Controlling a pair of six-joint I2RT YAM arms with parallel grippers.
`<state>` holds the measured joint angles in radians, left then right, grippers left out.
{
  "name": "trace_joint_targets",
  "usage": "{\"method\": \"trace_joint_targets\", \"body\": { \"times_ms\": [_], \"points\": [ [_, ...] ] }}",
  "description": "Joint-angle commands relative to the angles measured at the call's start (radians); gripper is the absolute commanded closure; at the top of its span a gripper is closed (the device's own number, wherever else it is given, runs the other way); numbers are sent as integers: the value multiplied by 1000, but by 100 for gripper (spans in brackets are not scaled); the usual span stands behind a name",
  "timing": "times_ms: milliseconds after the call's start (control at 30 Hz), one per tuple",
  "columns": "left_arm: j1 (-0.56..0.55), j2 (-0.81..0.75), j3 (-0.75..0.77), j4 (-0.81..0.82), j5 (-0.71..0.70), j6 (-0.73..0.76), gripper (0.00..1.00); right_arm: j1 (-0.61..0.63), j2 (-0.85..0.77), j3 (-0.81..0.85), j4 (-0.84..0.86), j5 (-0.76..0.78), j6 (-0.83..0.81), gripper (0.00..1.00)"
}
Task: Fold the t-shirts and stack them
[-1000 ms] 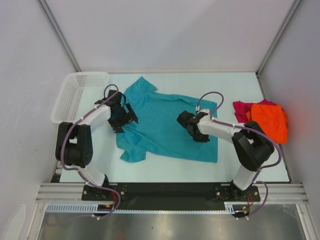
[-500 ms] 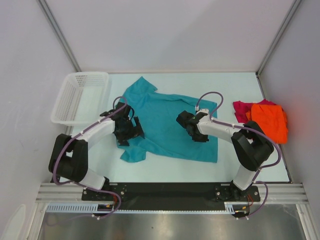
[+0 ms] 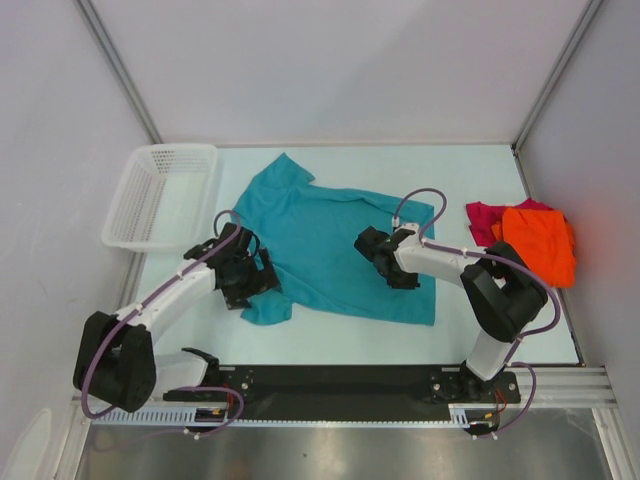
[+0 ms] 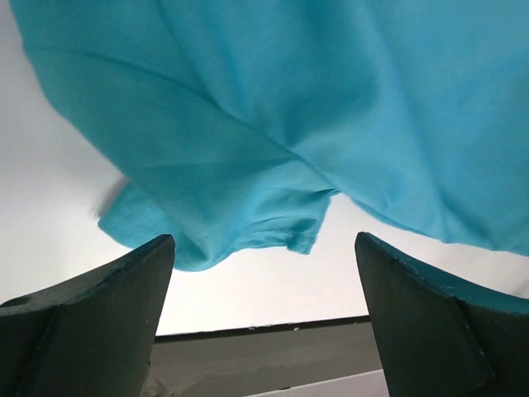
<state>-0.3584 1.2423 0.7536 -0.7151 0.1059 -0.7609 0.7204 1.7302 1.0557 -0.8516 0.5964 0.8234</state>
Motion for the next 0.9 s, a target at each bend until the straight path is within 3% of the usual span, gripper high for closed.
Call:
{"method": "trace_joint_targets", "body": {
  "times_ms": [0,400,867],
  "points": [
    [-8,-27,-36,-11,-12,-26,4,11,-26,-3,5,14,28,93],
    [-8,3,-135,66,-17,-49,4,16,-27,-6,-6,13,23,93],
    [-45,-83,-273,144,-25,-129,4,4,-86,-57,-15,31,2,93]
  ]
}}
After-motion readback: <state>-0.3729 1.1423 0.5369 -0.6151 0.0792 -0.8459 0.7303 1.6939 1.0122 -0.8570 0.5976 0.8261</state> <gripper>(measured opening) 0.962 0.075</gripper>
